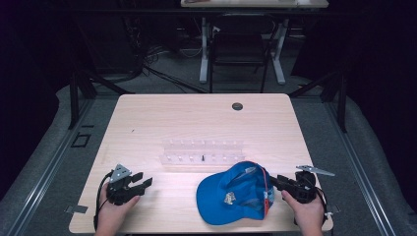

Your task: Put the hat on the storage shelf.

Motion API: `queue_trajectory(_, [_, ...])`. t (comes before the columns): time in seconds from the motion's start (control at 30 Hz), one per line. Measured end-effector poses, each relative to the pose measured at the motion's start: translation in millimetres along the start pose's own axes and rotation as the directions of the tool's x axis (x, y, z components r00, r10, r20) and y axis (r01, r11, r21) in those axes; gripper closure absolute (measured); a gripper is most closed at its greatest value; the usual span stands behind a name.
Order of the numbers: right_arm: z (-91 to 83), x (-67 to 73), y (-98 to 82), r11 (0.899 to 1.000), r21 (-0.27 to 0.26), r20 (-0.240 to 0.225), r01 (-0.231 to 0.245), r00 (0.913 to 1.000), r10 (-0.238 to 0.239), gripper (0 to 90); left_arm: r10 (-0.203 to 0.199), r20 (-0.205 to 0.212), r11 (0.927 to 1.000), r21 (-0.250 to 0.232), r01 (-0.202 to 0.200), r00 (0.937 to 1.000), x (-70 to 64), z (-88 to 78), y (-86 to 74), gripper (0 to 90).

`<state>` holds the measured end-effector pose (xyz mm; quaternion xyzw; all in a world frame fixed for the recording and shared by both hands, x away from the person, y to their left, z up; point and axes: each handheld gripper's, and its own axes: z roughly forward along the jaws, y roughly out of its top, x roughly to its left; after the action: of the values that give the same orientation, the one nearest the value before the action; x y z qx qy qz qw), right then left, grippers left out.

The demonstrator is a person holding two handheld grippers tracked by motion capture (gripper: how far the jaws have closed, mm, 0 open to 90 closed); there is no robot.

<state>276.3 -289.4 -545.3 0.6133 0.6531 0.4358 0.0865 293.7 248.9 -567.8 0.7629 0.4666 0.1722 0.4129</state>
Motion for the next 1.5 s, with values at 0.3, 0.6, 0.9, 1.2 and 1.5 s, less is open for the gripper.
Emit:
queue_trajectory(0.3, [-3.6,0.7,2.7,0.999,0.040,-0.013,-0.002,0.9999,0.003,54.8,0.017,-0.020,0.9996,0.023,-0.016,0.9997,-1.7,1.6,0.0,49.7])
queue_trajectory(0.6, [-11.6,7.9,21.6,0.996,0.088,-0.020,-0.018,0.9996,0.020,54.8,0.026,-0.026,0.9994,0.023,-0.026,0.9993,-3.7,-2.3,0.4,47.7])
queue_trajectory(0.9, [-13.7,16.1,43.3,0.980,0.200,-0.027,0.005,0.9996,0.001,54.8,0.043,-0.020,0.9987,0.029,-0.042,0.9989,-6.4,-0.3,1.0,47.6])
queue_trajectory(1.2, [-9.9,22.9,55.1,0.957,0.290,-0.039,0.011,0.9992,0.001,56.1,0.041,-0.019,0.9987,0.030,-0.040,0.9990,-7.0,-1.0,0.9,47.6])
queue_trajectory(1.5, [8.5,24.7,56.7,0.933,0.361,-0.050,-0.004,0.9985,0.024,55.1,0.045,-0.019,0.9985,0.033,-0.045,0.9988,-6.9,-0.5,0.8,47.6])
